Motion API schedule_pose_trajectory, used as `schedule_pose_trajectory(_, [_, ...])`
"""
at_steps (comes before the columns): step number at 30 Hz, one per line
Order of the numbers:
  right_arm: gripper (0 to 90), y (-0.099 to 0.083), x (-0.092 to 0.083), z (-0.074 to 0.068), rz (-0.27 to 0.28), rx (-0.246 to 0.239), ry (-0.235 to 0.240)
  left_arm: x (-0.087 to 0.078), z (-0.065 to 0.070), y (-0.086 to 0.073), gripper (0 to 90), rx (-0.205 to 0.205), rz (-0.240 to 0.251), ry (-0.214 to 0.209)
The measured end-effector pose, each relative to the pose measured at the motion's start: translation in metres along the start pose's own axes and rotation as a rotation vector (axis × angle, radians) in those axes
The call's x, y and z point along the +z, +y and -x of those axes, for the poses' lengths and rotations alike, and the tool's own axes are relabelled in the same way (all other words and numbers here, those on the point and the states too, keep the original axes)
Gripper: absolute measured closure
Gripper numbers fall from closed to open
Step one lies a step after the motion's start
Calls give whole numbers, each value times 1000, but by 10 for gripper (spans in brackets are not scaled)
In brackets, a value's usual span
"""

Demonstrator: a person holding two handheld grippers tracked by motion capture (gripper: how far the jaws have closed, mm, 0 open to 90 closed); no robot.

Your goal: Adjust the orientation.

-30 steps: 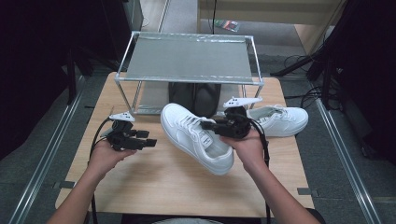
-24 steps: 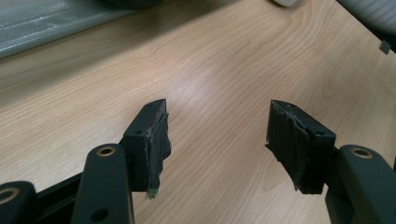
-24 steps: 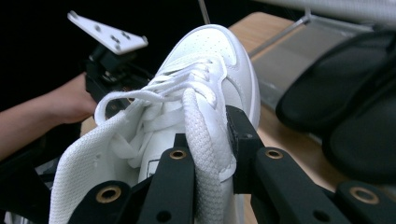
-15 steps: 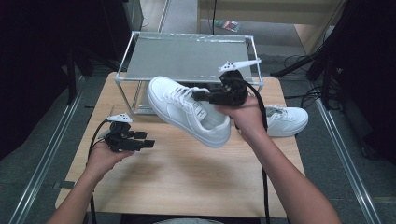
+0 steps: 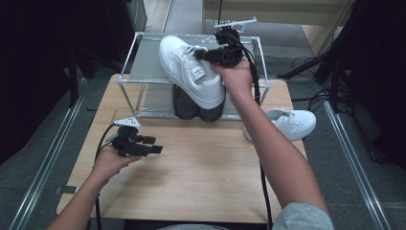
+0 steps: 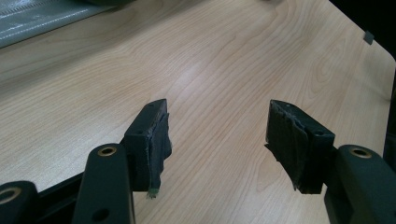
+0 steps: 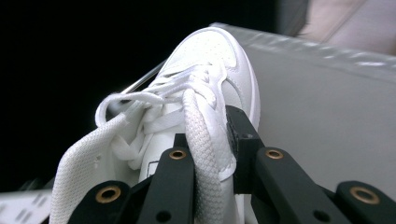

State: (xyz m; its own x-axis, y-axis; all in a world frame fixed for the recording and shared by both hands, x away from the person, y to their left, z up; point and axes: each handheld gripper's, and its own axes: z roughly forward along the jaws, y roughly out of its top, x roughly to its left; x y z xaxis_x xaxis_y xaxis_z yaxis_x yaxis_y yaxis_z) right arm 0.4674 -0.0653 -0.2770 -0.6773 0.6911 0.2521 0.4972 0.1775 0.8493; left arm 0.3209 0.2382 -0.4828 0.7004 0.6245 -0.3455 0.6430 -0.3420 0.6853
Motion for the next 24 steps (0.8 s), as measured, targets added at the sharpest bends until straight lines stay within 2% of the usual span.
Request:
schedule_pose_trajectory(1, [830, 4, 5, 3, 8, 16, -28, 1, 0, 0, 398, 3, -3, -3])
schedule_pose_trajectory(2, [830, 4, 5, 3, 8, 16, -28, 1, 0, 0, 398, 3, -3, -3])
schedule_pose_trajectory(3, [829, 10, 15, 10, 25, 70, -73, 1, 0, 1, 398, 10, -5, -7])
schedule_pose_trajectory(4, [829, 10, 15, 10, 25, 70, -73, 1, 0, 1, 398, 10, -5, -7])
schedule_pose_trajectory(5, [829, 15, 25, 17, 42, 103, -119, 1, 1, 2, 398, 15, -4, -15])
schedule_pose_trajectory(6, [829, 15, 25, 17, 42, 103, -119, 1, 1, 2, 398, 15, -4, -15])
schedule_pose_trajectory(7, [828, 19, 34, 21, 52, 134, -167, 2, 2, 3, 398, 24, -8, -11])
schedule_pose_trajectory(8, [828, 19, 34, 21, 52, 134, -167, 2, 2, 3, 397, 24, -8, -11])
schedule_pose_trajectory(9, [827, 24, 43, 23, 56, 149, -219, 2, 2, 3, 397, 28, -18, -8])
schedule_pose_trajectory(10, [827, 24, 43, 23, 56, 149, -219, 2, 2, 3, 398, 28, -18, -8])
schedule_pose_trajectory(11, [828, 28, 51, 26, 59, 179, -256, 2, 3, 3, 397, 33, -22, -5])
schedule_pose_trajectory(12, [828, 28, 51, 26, 59, 179, -256, 2, 3, 3, 398, 33, -22, -5])
schedule_pose_trajectory(13, [828, 30, 60, 28, 61, 218, -288, 2, 3, 3, 397, 39, -17, -5])
schedule_pose_trajectory(15, [828, 30, 65, 28, 59, 233, -306, 2, 3, 3, 397, 40, -17, -10])
schedule_pose_trajectory(16, [827, 31, 69, 27, 56, 242, -330, 2, 4, 3, 397, 40, -17, -14])
schedule_pose_trajectory(17, [826, 32, 77, 25, 47, 250, -374, 2, 4, 4, 397, 43, -18, -15])
schedule_pose_trajectory(20, [826, 34, 85, 25, 57, 279, -408, 2, 5, 5, 397, 47, -13, -18])
schedule_pose_trajectory(24, [822, 35, 92, 24, 55, 315, -423, 2, 6, 5, 396, 51, -14, -25])
